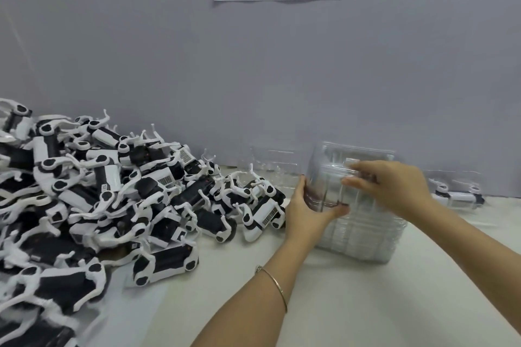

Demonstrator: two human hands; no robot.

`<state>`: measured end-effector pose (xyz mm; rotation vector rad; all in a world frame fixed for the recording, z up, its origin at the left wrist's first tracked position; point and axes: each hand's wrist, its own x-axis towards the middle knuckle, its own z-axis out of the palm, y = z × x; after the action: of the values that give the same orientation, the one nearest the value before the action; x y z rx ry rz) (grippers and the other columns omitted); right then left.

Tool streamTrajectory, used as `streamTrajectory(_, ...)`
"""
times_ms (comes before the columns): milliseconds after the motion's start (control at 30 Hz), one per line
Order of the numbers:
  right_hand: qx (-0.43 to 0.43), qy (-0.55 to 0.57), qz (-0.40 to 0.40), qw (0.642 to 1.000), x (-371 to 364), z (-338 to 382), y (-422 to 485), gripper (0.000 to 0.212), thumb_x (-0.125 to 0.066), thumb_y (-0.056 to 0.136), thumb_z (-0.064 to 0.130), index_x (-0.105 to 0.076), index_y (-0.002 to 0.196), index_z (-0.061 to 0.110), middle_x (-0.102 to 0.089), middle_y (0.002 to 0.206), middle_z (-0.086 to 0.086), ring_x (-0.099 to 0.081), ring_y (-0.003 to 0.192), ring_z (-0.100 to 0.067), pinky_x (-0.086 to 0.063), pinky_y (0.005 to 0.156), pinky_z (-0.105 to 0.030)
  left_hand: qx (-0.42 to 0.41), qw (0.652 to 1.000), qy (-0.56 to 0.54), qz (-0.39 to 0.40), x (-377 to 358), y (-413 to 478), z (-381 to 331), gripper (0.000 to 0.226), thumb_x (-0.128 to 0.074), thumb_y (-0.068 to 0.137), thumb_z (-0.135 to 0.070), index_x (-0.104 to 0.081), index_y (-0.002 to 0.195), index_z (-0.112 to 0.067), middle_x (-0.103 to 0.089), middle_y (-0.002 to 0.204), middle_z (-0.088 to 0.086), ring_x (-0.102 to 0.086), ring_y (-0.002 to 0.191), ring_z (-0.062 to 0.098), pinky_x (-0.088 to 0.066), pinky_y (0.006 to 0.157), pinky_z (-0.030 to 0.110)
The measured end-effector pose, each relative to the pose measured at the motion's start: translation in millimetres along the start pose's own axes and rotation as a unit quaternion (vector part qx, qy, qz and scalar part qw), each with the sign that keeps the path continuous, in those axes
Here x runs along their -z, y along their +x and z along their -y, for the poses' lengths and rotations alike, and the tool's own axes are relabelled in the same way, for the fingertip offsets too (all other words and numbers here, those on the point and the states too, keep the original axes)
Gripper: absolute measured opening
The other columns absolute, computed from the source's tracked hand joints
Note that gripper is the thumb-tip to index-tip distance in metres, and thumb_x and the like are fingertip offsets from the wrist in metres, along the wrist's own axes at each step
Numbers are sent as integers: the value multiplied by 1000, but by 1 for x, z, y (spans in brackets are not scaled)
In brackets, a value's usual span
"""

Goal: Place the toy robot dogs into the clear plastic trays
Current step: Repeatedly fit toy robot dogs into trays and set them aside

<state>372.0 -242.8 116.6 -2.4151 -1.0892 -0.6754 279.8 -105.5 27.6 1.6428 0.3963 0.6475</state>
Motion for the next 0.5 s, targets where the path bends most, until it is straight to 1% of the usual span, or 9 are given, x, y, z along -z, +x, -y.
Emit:
streamTrajectory(67,-10,12,0,1000,4,3,1,40,-62,79,64,-72,108,37,-53,74,29,-52,75,-3,-32,58,-18,10,1000,4,3,0,0,-1,121,-94,47,-50,-31,149,-33,-54,118,-30,-52,112,-5,-36,87,8)
streamTrajectory(133,-12,17,6,1000,10,4,4,37,-63,79,62,-74,102,36,-54,72,28,-52,72,-3,-33,58,-16,14,1000,18,2,0,2,1,125,-93,48,-51,-28,152,-28,-57,127,-20,-53,118,0,-37,91,14)
streamTrajectory(233,-50,64,-13,997,25,9,11,34,-64,78,59,-75,97,33,-66,80,15,-58,75,-10,-43,67,-28,15,999,40,5,0,2,0,125,-92,51,-51,-25,153,-24,-57,127,-19,-52,120,3,-38,95,16)
streamTrajectory(267,-70,99,-43,992,34,11,13,37,-63,77,61,-75,97,32,-70,84,9,-60,77,-13,-46,71,-31,15,999,46,10,0,3,0,125,-91,52,-50,-23,154,-23,-55,133,-15,-49,125,6,-38,102,20)
streamTrajectory(333,-77,184,-162,966,63,20,18,46,-59,76,68,-73,100,31,-71,89,3,-62,76,-16,-49,75,-37,20,998,58,33,2,3,-4,124,-90,56,-49,-20,155,-22,-51,142,-9,-44,134,10,-35,113,32)
streamTrajectory(367,-58,229,-224,946,82,27,20,45,-60,78,70,-71,103,34,-70,89,6,-62,74,-12,-49,74,-38,22,996,69,49,5,2,-7,123,-89,59,-49,-18,155,-22,-48,145,-9,-41,136,11,-32,115,33)
streamTrajectory(400,-34,265,-271,925,100,34,19,39,-60,80,70,-68,104,40,-69,88,13,-60,73,-5,-49,72,-36,24,994,80,65,10,1,-11,120,-88,62,-47,-17,155,-22,-45,146,-12,-38,138,12,-31,114,30)
streamTrajectory(433,-10,284,-289,914,115,42,14,33,-61,82,70,-65,105,46,-66,89,21,-58,74,2,-47,72,-31,25,993,84,77,16,0,-14,114,-87,67,-44,-18,155,-22,-43,144,-16,-36,139,13,-32,111,24)
streamTrajectory(500,36,279,-251,926,124,63,-9,29,-60,83,69,-60,107,54,-65,92,28,-57,80,8,-44,74,-23,22,994,89,65,38,-4,-18,93,-81,76,-36,-29,152,-24,-43,142,-14,-37,139,15,-35,108,22)
